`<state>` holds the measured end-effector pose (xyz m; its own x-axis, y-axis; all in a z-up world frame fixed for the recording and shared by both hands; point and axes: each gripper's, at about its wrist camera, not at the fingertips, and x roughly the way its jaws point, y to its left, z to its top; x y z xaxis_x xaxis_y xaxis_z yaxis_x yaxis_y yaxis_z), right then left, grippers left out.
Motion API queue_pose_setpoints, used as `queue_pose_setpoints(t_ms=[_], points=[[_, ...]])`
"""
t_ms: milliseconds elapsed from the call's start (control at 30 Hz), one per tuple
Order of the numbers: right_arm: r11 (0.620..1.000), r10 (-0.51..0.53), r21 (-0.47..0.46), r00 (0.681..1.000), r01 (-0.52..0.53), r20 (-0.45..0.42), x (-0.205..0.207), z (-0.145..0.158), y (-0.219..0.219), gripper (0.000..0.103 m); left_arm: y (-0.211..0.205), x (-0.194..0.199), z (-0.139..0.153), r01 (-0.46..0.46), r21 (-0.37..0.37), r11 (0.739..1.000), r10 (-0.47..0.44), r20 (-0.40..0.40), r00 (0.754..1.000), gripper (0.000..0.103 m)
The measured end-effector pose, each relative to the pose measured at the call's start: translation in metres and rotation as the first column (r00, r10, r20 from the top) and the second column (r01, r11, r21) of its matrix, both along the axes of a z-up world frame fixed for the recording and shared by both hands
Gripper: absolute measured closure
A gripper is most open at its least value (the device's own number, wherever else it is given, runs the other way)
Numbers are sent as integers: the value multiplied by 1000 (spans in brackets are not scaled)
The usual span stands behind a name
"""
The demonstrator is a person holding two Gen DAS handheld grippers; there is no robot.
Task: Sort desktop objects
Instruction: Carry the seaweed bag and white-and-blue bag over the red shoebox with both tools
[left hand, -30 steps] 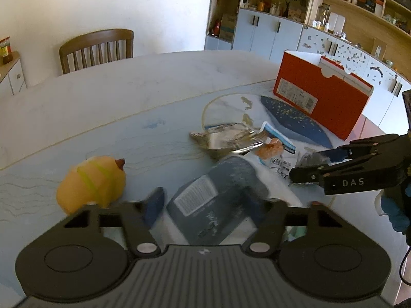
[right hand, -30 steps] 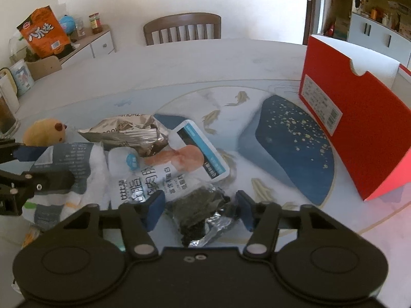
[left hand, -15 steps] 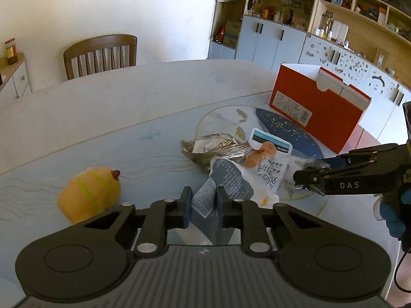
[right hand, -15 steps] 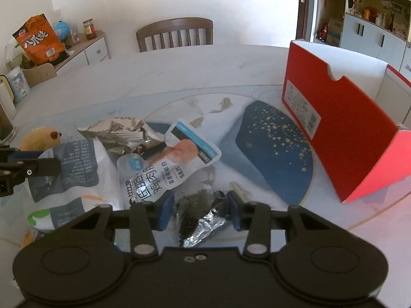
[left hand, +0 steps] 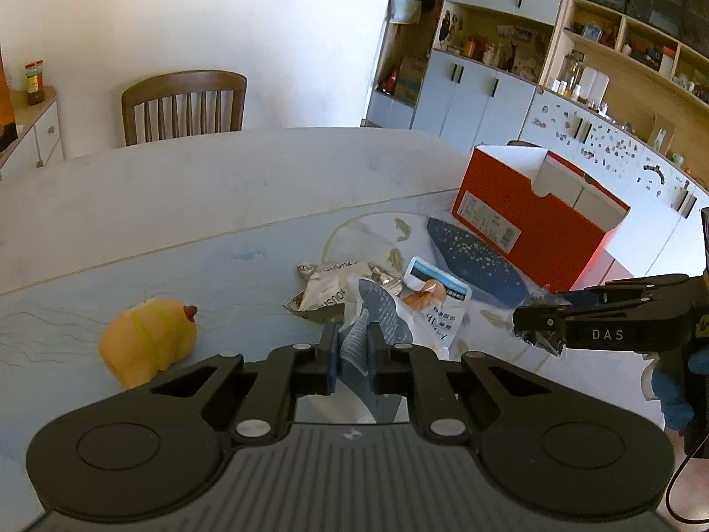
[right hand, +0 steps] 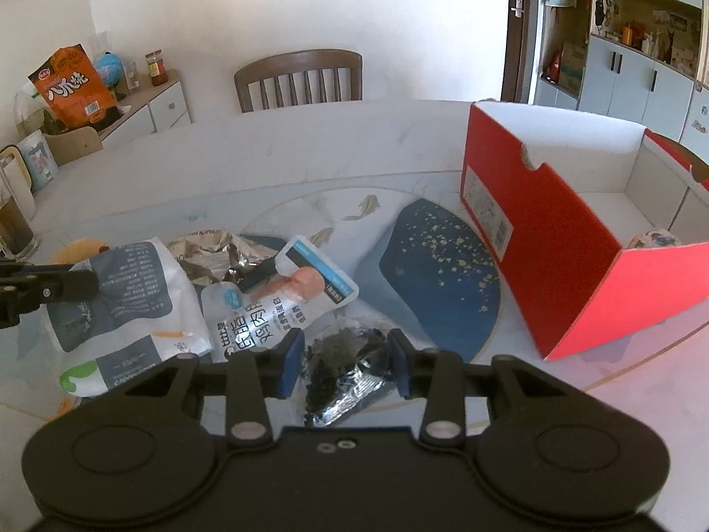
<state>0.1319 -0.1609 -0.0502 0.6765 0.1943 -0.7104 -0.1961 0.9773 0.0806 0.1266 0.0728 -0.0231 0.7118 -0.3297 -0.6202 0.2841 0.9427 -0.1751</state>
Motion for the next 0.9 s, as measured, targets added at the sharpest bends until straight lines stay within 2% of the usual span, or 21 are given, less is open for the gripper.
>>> queue_pose_setpoints(t_ms=[333,900], points=[[1000,14,21,999,-15,30,-7,29,-18,64,-14,-9,33,1,-32,999,0,33,999,92],[999,3,42,996,-7,94,-13,78,-70,64,-78,-12,86,79,-62,995,-72,108,992,92]])
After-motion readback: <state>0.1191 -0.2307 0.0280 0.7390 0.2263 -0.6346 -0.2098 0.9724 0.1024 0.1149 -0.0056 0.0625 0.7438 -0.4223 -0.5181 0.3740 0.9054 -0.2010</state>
